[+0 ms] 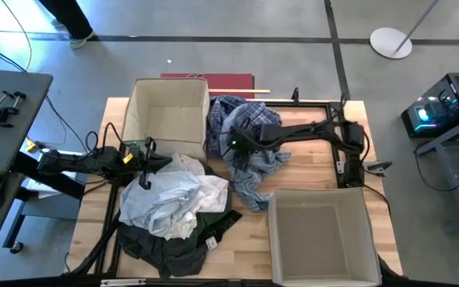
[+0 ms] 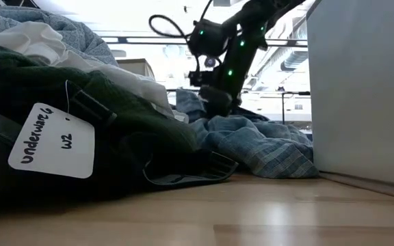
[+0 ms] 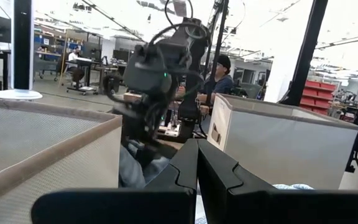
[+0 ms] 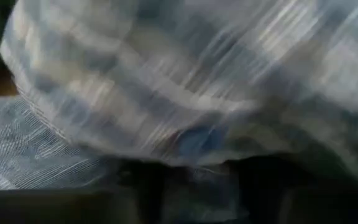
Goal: Sort clothes
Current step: Put the light blue polo shirt into the bottom laundry bin
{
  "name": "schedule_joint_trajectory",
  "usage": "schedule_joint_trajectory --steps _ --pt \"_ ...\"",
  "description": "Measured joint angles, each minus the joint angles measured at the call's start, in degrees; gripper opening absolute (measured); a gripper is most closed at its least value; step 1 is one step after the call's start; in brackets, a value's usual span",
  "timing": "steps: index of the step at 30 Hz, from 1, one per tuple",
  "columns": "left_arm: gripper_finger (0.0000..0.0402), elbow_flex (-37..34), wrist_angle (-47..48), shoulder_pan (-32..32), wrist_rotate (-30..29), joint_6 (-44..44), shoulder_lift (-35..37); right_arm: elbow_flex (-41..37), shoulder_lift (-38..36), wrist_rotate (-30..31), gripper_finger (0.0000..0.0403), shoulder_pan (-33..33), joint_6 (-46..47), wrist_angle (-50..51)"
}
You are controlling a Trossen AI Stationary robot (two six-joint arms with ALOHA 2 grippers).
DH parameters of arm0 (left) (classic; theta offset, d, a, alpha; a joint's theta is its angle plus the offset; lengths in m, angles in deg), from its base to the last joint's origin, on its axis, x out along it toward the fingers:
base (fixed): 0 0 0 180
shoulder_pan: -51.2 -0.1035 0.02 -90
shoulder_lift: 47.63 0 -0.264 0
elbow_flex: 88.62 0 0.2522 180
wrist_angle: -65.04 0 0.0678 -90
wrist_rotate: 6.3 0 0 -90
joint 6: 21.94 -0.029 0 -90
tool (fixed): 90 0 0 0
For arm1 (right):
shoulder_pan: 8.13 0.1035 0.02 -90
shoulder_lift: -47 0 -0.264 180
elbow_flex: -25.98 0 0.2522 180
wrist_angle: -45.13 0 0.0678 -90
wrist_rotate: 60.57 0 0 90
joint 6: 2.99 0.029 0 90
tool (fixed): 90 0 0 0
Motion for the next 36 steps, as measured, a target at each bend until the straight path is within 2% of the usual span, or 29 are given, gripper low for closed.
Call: schedule_joint_trajectory --steps 3,4,8,12,18,21,26,30,34,36 --pt "0.0001 -0.01 0.0 0.0 0.07 0.09 0.0 0.0 0.33 1.48 0.0032 1.28 -2.1 -1.77" --pt "0.0001 -0.02 0.01 0.0 0.07 0.3 0.0 0.0 -0.28 2.61 0.0018 1.94 -3.06 -2.09" --pt "0.0001 -0.02 0.02 0.02 0.15 0.57 0.0 -0.04 -6.07 9.25 0.0027 5.48 -3.72 -2.87" --pt "0.0001 -0.02 -0.68 0.02 0.15 0.59 0.0 -0.04 -15.49 15.99 0.0007 9.87 -3.79 -2.72" --pt "0.0001 -0.01 -1.57 0.02 0.27 0.57 0.0 -0.04 -29.58 27.9 0.0011 17.79 -5.49 -3.03" --pt "0.0001 -0.01 -1.84 0.02 0.57 0.26 -0.01 -0.04 -35.09 31.88 0.0005 21.07 -8.34 -3.86" --pt "0.0001 -0.02 -2.58 0.0 0.59 0.11 -0.02 -0.04 -42.66 34.44 0.0006 25.36 -15.0 -10.61" --pt "0.0001 -0.02 -2.56 0.0 0.59 0.09 -0.02 -0.04 -46.23 34.54 0.0003 27.24 -25.91 -23.17" --pt "0.0001 -0.02 -2.6 0.0 0.59 0.09 -0.02 -0.04 -48.88 32.09 0.0004 27.67 -35.28 -36.0" --pt "0.0001 -0.02 -2.6 0.0 0.59 0.07 -0.02 -0.04 -50.08 29.36 0.0004 27.67 -36.73 -39.88"
